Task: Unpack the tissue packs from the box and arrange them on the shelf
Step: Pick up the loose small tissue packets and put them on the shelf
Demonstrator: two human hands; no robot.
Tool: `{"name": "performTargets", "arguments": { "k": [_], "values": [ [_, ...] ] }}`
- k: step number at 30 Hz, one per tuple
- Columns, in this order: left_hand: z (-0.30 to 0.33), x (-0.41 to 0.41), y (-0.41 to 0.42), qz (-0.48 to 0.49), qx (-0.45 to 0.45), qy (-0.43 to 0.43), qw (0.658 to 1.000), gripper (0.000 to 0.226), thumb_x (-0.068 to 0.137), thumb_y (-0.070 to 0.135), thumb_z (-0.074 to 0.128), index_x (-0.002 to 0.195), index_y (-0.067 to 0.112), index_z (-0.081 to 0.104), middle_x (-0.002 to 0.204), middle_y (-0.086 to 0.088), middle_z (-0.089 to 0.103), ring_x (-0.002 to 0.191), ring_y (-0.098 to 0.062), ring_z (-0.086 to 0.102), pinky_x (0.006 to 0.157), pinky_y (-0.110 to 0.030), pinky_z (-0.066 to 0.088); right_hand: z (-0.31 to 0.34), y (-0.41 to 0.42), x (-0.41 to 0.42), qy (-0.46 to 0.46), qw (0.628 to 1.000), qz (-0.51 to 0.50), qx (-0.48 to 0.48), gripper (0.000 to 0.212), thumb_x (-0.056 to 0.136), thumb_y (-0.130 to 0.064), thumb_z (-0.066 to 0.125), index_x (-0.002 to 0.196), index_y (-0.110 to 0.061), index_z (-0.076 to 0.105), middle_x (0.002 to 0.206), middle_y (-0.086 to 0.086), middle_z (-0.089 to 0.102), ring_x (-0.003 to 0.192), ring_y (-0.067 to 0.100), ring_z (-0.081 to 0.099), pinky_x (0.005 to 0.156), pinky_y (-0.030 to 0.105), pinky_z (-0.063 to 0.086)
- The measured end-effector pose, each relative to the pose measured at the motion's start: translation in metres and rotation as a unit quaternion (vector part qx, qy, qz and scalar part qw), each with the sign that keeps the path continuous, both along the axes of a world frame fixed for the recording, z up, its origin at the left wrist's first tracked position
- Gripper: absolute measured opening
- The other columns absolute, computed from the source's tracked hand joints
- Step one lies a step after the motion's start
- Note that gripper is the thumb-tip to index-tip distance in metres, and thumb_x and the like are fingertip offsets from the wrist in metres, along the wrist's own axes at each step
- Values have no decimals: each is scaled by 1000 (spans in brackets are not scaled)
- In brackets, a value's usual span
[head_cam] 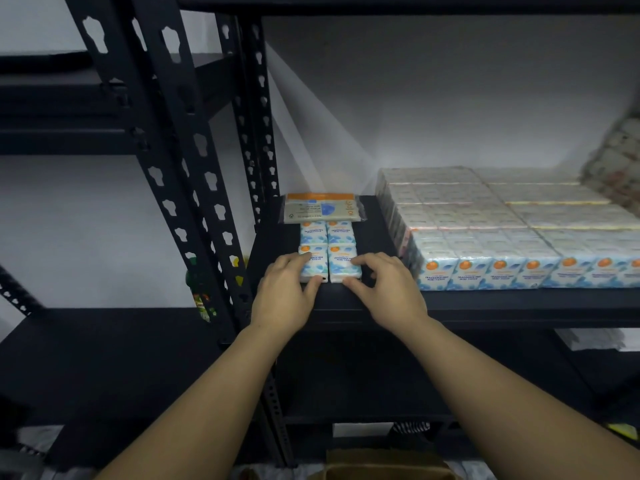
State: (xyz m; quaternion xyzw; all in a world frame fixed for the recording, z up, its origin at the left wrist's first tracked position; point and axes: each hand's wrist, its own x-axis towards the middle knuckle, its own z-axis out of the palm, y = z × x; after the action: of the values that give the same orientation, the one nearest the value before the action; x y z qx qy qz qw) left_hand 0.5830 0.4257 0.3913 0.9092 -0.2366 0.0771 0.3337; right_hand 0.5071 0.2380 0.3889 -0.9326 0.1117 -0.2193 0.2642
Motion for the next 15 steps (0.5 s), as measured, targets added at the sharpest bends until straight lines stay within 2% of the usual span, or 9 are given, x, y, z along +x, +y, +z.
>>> {"name": "performTargets", "arguments": {
  "k": [8,15],
  "values": [
    [-1,-2,4,-18,-3,2,1000,55,100,33,65,151,21,49,152,-1,48,137,-20,47,110,-37,44,2,1,-5,8,1000,-6,19,44,93,-43,72,133,-28,62,122,-9,65,108,10,54,89,35,53],
    [-1,-2,2,-20,12,2,1000,53,101,33,63,151,20,49,152,-2,49,136,-22,46,111,-41,43,5,5,-6,18,999,-24,11,43,96,-41,70,134,-25,63,121,-7,66,108,12,55,89,34,52]
  ]
}}
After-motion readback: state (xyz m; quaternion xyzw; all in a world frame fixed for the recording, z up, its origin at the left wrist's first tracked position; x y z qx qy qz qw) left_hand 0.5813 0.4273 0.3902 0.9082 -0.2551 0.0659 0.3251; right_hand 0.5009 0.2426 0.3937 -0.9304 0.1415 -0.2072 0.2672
